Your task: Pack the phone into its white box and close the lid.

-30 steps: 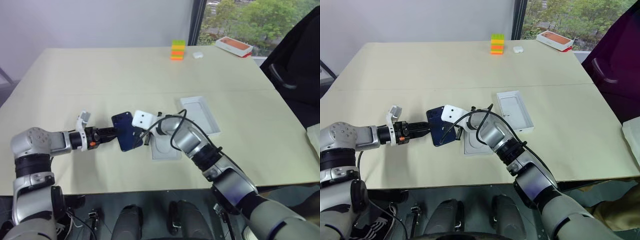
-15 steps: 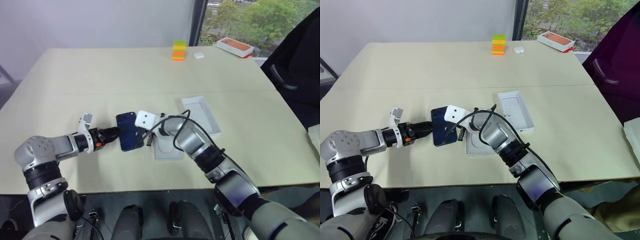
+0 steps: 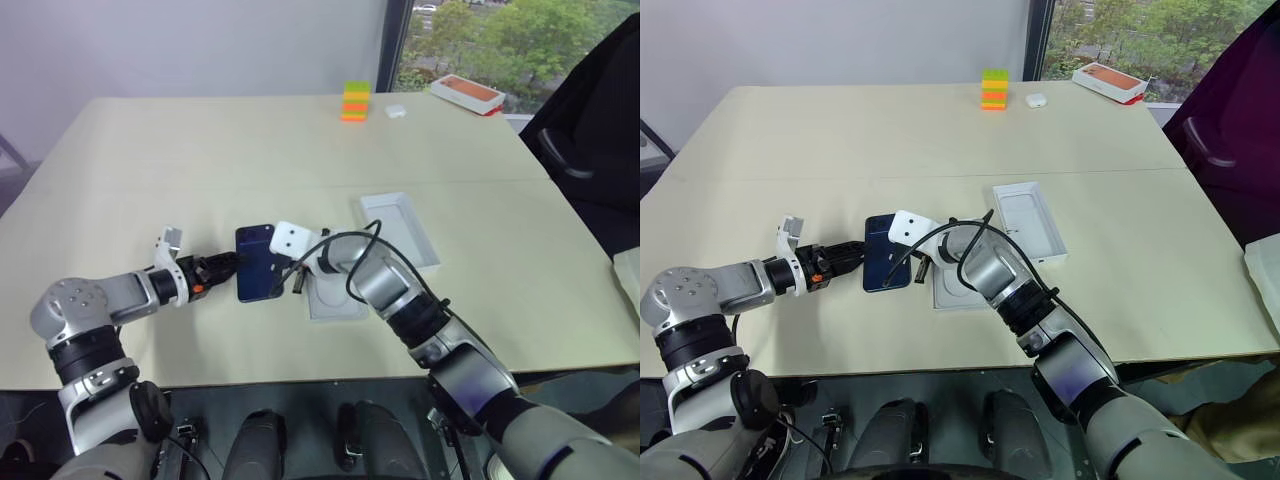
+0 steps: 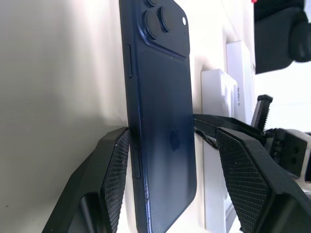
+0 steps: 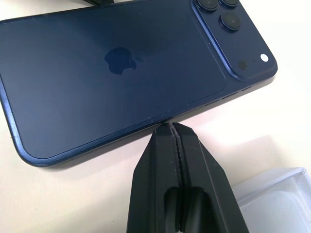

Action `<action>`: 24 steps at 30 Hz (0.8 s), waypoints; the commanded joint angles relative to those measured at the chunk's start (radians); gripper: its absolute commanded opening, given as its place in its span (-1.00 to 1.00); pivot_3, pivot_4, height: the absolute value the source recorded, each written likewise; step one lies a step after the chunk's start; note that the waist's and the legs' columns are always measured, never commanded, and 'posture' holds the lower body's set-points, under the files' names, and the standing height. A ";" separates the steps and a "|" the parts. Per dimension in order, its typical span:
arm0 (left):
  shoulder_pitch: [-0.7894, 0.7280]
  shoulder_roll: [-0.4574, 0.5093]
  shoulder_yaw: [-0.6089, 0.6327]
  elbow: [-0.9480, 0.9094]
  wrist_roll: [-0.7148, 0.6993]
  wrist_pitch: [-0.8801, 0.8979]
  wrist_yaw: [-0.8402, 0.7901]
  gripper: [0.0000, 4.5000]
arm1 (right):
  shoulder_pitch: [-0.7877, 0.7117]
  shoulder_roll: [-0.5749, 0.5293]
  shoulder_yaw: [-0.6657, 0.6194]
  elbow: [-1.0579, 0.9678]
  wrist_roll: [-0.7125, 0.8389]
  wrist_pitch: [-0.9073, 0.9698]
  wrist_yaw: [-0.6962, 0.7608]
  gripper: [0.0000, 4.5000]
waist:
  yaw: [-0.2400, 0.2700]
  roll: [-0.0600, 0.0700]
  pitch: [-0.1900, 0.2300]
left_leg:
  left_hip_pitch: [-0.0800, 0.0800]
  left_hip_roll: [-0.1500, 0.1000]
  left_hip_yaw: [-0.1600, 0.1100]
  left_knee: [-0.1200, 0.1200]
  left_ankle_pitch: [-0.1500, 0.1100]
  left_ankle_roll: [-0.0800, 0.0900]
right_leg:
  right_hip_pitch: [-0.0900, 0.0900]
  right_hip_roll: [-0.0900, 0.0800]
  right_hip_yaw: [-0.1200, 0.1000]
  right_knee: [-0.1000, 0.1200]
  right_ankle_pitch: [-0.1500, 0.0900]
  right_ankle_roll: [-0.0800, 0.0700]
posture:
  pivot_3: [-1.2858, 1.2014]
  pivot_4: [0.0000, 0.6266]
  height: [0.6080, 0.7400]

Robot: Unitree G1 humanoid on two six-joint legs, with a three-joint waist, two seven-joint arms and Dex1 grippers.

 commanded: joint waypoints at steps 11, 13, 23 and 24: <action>0.009 -0.021 0.007 0.088 -0.240 0.014 0.090 0.31 | 0.019 0.054 0.057 -0.034 0.026 -0.018 0.025 -0.99 | -0.002 0.000 0.000 | -0.001 0.000 0.000 -0.001 0.000 0.000 | 0.000 0.000 0.000 -0.001 0.000 0.000 | 0.03 -0.52 1.00; 0.008 -0.017 0.015 0.093 -0.252 0.014 0.101 0.31 | 0.020 0.052 0.056 -0.034 0.025 -0.018 0.025 -0.99 | -0.003 0.000 0.000 | -0.001 0.000 0.000 -0.001 0.000 0.000 | 0.000 0.000 -0.001 -0.002 0.000 0.000 | 0.03 -0.52 1.00; -0.004 -0.039 0.072 0.125 -0.388 0.014 0.167 0.31 | 0.017 0.052 0.057 -0.026 0.018 -0.029 0.016 -0.99 | -0.002 -0.001 0.000 | -0.002 0.001 -0.001 -0.002 0.000 0.000 | -0.001 0.000 -0.001 -0.002 0.000 0.000 | 0.03 -0.52 1.00; 0.003 -0.036 0.065 0.121 -0.401 0.014 0.172 0.31 | 0.018 0.052 0.056 -0.027 0.019 -0.029 0.017 -0.99 | -0.002 -0.001 0.000 | -0.002 0.000 -0.001 -0.002 0.000 0.000 | -0.001 0.000 -0.001 -0.002 0.000 0.000 | 0.03 -0.52 1.00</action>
